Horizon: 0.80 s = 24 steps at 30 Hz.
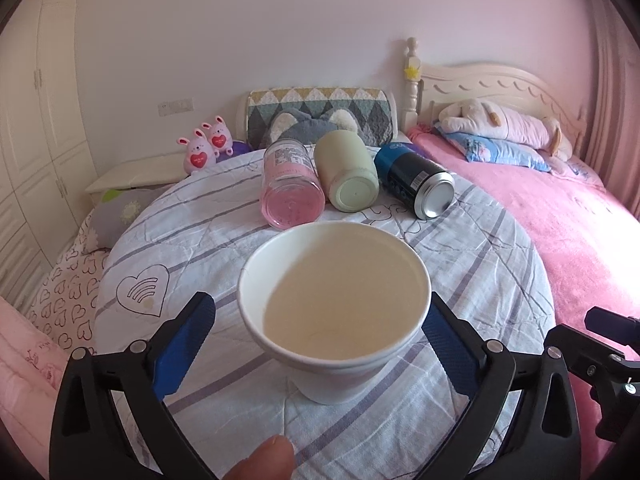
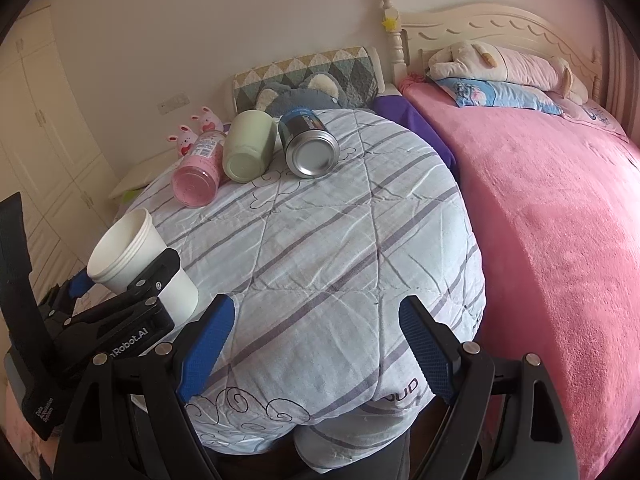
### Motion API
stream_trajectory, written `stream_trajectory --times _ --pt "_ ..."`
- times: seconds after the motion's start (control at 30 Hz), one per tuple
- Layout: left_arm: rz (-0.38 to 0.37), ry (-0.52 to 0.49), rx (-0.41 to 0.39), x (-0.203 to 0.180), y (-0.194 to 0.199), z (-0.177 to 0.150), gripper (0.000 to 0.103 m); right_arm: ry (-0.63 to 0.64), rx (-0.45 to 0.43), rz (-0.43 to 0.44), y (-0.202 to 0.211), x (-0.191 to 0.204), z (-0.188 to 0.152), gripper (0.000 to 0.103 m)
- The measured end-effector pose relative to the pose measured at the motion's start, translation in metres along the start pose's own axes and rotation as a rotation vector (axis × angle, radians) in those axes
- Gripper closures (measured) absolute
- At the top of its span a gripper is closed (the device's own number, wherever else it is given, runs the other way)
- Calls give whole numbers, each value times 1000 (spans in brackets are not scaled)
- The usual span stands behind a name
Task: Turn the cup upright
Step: 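Lower the upright cup onto the quilt and open the left gripper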
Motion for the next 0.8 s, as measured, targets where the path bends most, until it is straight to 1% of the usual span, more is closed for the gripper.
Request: stream_trajectory --times 0.23,0.33,0.43,0.53,0.63,0.67,0.77,0.8 --pt "-48 27 -12 11 30 10 0 1 -40 7 15 3 4 17" --pt "-54 24 -6 16 50 18 0 7 -76 15 28 11 7 17" --pt "-54 31 -21 25 73 23 0 18 -136 29 46 21 11 18" --pt "-14 44 -16 41 92 24 0 51 -178 21 60 32 13 18" --pt "57 46 8 58 102 20 0 93 -191 14 69 46 12 18" --pt "93 36 26 62 103 17 0 103 -191 14 70 49 10 18" --pt "158 12 84 70 103 5 0 145 -172 14 70 63 1 18" --pt "169 9 102 71 104 0 0 156 -167 14 69 67 -2 17"
Point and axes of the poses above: each gripper's, at about its wrist camera, not at the fingertips, and y roughly against the way its jaws point, x to its left, z to its top, the point moved 3 cm from there along -y, roughly the way its jaws point, and after that the axes turned 4 degrees about -y, right-handed, at the moved point
